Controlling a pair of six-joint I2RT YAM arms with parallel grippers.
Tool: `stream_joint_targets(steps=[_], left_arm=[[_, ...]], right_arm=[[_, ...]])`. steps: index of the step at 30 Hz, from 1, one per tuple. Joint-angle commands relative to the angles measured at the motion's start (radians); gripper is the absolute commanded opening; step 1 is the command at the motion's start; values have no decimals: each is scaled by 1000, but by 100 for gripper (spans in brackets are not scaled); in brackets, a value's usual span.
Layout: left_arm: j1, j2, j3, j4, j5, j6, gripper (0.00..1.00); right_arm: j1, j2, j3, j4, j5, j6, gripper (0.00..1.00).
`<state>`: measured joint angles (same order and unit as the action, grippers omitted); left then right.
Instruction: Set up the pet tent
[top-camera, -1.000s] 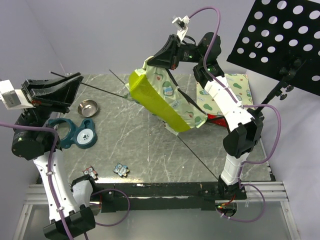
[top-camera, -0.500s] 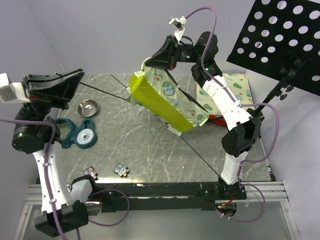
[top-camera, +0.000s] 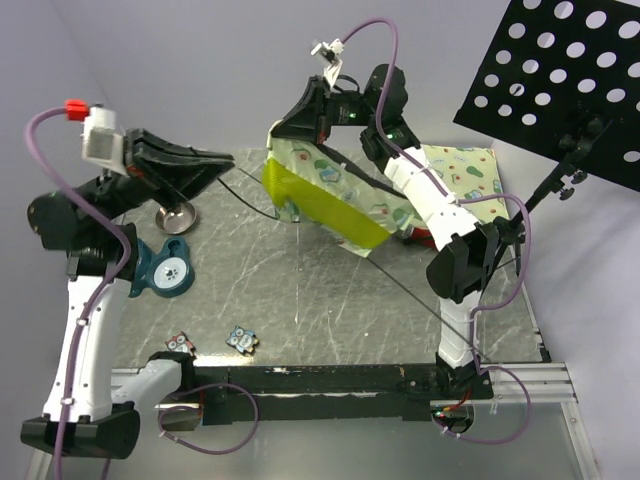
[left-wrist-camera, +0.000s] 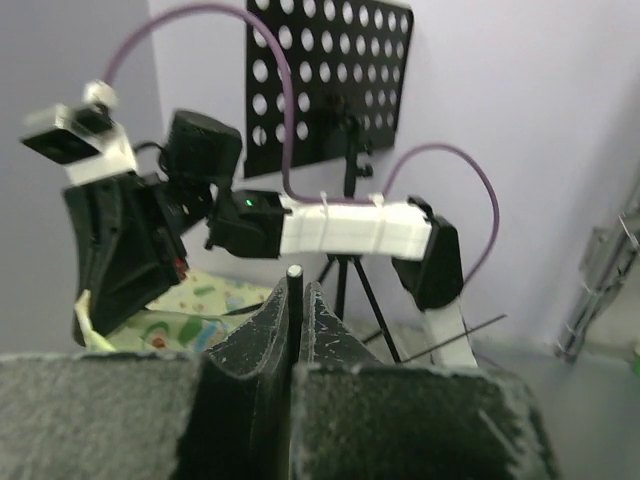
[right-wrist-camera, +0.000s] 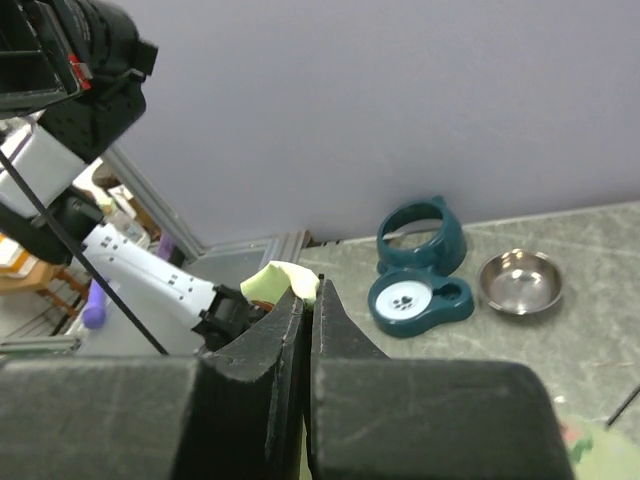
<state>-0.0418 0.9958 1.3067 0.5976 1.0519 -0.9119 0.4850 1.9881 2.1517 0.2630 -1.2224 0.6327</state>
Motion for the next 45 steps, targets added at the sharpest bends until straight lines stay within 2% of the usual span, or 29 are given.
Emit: stream_joint_targets(steps=[1,4,7,11,17,31,45], left_arm=[[-65,90,48,-404,171,137,1],[-98,147,63,-577,195,197,1],[-110,202,17,-625,217,150,1],[-119,266,-67,-533,269,-17,1],[-150,316,-207,-375,312,-189,1],[-213,311,-382,-348,341,-254,1],[-280,302,-463,-283,333,-311,1]], right_arm=[[35,-47,-12,99,12,10,0],[38,-72,-52,127,17,16,0],[40,-98,-88,148,20,27,0],[41,-140,-165,194,26,39,0],[49,-173,-245,257,58,67,0],[49,-230,-342,328,104,78,0],[46,-248,-375,324,152,81,0]])
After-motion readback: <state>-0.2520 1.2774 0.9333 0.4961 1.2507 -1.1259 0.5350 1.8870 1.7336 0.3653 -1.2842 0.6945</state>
